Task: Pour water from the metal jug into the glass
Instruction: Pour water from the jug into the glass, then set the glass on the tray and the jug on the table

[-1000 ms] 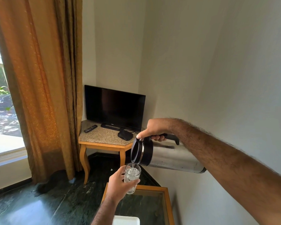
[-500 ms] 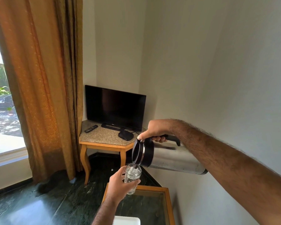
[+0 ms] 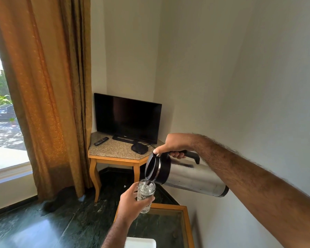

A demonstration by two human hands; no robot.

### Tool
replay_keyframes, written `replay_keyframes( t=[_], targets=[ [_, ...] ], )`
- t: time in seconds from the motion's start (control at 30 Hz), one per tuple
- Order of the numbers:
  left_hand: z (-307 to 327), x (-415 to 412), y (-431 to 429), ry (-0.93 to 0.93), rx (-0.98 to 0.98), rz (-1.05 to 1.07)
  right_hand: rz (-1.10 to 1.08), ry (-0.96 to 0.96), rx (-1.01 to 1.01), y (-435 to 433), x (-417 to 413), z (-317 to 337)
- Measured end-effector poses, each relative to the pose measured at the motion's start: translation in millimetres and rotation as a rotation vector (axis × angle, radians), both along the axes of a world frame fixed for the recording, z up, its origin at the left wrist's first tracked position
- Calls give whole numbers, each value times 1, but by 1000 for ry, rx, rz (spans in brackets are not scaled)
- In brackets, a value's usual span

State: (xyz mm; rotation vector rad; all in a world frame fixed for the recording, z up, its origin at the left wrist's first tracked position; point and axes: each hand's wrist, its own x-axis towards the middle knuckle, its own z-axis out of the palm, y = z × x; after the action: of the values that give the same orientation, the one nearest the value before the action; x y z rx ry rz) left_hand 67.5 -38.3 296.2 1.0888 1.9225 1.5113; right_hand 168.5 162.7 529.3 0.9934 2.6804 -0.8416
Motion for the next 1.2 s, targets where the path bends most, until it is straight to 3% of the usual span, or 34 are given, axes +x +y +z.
replay_keyframes(
  t=[0.27,0.53,0.9,1.2],
  targets=[
    [-8,-5,3,8,25,27,-19,115,-111,4,26,-15],
    [-17,-4,11,7,16,59,-201,352,-308,0,70,-54],
    [-52,2,18,15,7,183,-794,865,-499,-24,112,-182],
    [-124,-3,23,-21,-92,197,-927,1100,-672,-39,118,-304]
  ],
)
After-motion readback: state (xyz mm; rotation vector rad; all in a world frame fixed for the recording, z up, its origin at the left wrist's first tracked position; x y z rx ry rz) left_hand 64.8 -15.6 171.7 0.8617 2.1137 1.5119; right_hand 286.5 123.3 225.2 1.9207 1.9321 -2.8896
